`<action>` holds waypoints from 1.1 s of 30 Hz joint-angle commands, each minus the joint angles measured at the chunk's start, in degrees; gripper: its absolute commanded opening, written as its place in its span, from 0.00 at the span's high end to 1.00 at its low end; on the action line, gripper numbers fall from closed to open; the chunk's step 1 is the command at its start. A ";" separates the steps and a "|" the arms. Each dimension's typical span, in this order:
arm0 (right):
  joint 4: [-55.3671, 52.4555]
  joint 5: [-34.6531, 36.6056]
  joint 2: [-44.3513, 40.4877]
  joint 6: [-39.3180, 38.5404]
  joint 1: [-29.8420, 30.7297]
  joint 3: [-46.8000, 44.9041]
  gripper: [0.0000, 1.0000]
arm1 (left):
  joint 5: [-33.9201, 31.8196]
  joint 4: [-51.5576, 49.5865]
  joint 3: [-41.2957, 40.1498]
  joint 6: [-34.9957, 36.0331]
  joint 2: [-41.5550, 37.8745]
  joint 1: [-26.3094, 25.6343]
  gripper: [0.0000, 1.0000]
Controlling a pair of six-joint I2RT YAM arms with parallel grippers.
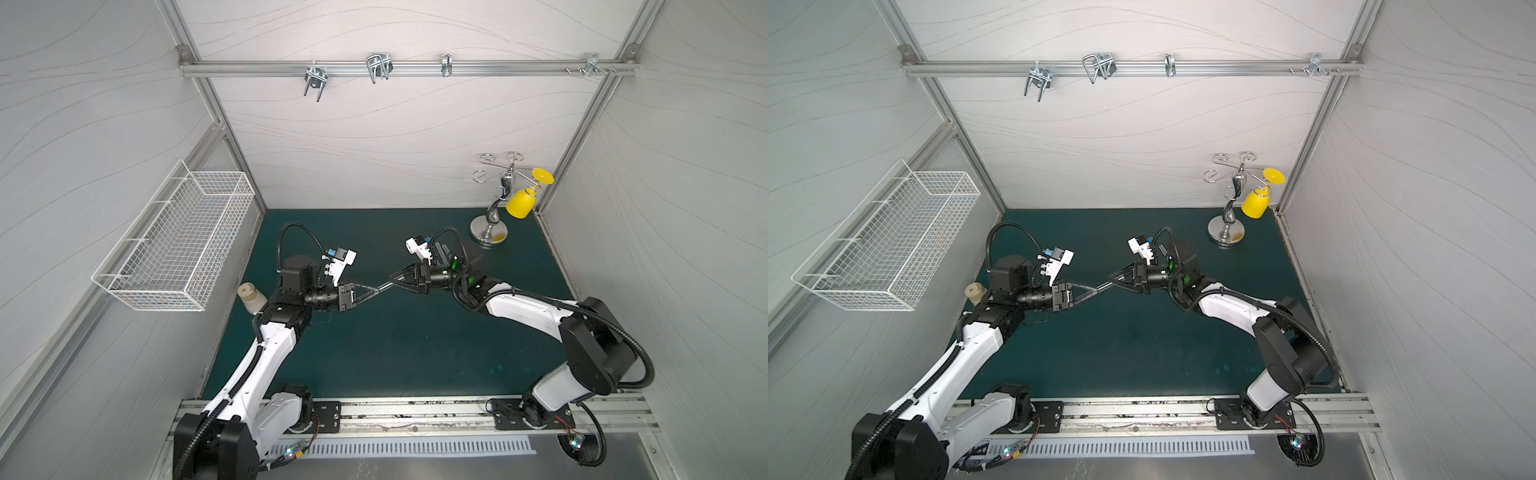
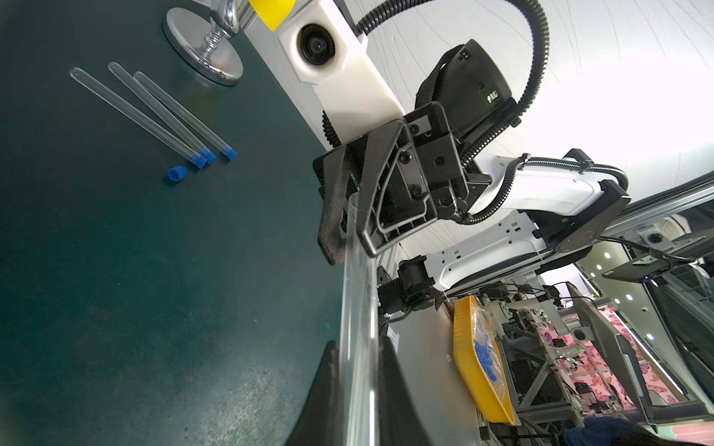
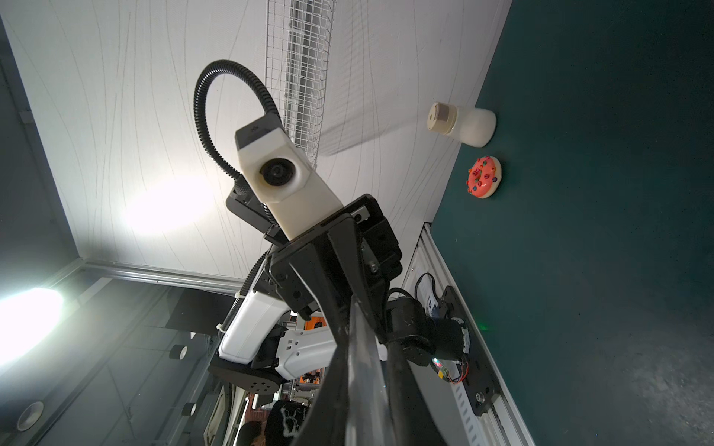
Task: Insert stoppers into test tubes
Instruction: Pick up the test tube at the center of the board, then pick up the stopper from the center of the board.
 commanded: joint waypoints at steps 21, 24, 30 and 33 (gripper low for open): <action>-70.55 22.17 -4.98 -70.47 -14.76 23.17 0.51 | -3.07 -28.60 4.67 33.35 -2.37 3.20 1.00; -75.81 27.18 -1.04 -79.81 -12.66 27.52 0.52 | -3.21 -28.97 4.64 34.10 -2.54 3.14 1.00; -83.41 33.99 7.67 -94.92 -10.74 35.20 0.53 | -3.80 -30.19 4.98 35.45 -2.72 2.88 1.00; -87.43 36.88 12.23 -101.19 -9.83 38.52 0.53 | -3.96 -30.92 5.18 36.24 -2.85 2.79 1.00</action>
